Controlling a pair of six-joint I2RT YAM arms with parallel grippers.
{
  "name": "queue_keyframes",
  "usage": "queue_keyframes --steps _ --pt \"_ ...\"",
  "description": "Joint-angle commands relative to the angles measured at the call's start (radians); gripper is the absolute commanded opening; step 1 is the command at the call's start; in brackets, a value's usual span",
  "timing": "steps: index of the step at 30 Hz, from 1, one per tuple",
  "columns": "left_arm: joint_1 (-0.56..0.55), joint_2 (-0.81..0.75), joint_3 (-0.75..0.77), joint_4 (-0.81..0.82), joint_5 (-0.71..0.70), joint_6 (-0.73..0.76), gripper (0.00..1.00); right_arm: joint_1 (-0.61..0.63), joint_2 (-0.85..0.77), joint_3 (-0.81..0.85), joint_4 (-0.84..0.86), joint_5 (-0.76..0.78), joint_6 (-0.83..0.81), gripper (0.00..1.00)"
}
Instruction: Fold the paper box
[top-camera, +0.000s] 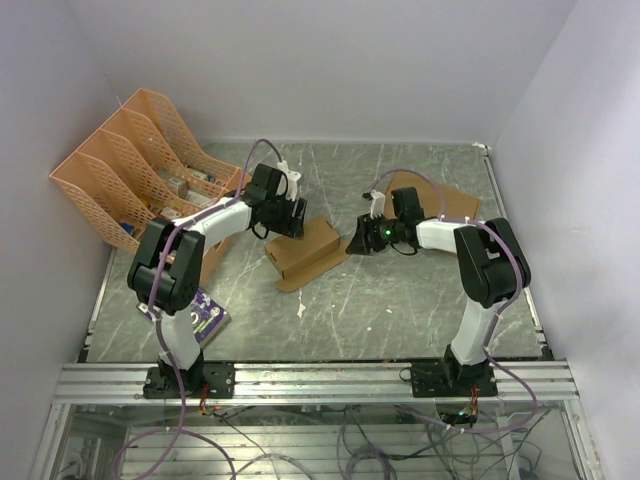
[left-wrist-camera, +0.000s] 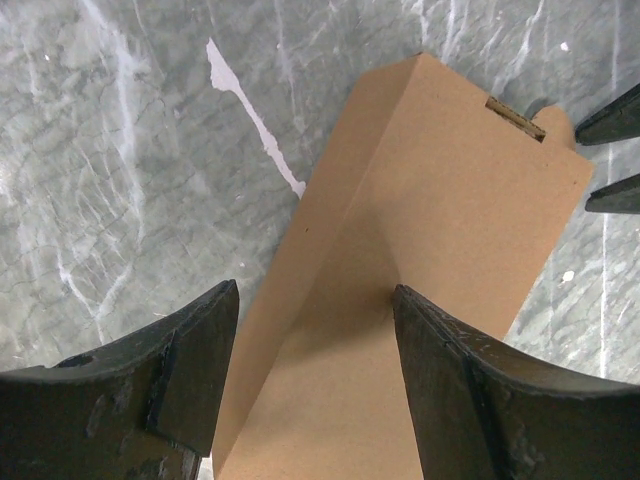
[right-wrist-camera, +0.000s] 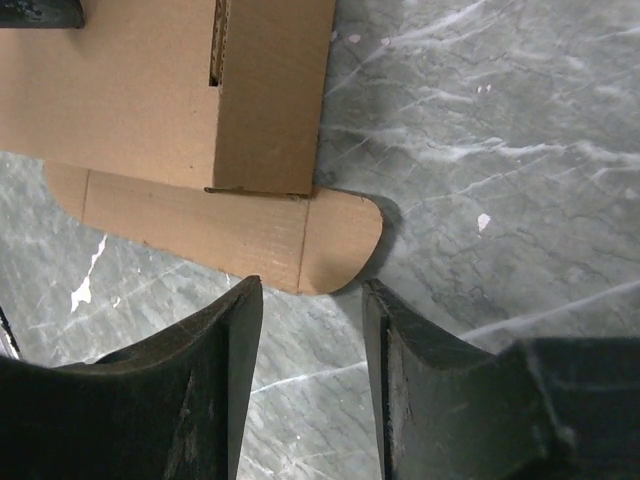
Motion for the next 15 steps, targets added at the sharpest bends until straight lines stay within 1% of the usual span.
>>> queue_keyframes --steps 1,5,7,11,15 --pt "0.003 0.026 0.016 -0.029 -0.027 0.028 0.73 0.012 0.038 0.020 -0.017 0.026 0.004 0.44" --pt "0.009 0.028 0.004 -0.016 -0.009 0.018 0.73 0.014 0.047 0.020 -0.016 0.036 0.012 0.45" --pt "0.010 0.031 0.004 -0.014 -0.001 0.018 0.73 0.014 0.055 0.050 -0.009 0.026 0.020 0.45" --pt "0.011 0.037 0.012 -0.017 0.011 0.018 0.73 0.014 0.056 0.044 0.015 -0.025 0.041 0.44" --pt "0.013 0.041 0.014 -0.017 0.013 0.018 0.73 0.017 0.028 0.032 0.058 -0.067 0.058 0.35"
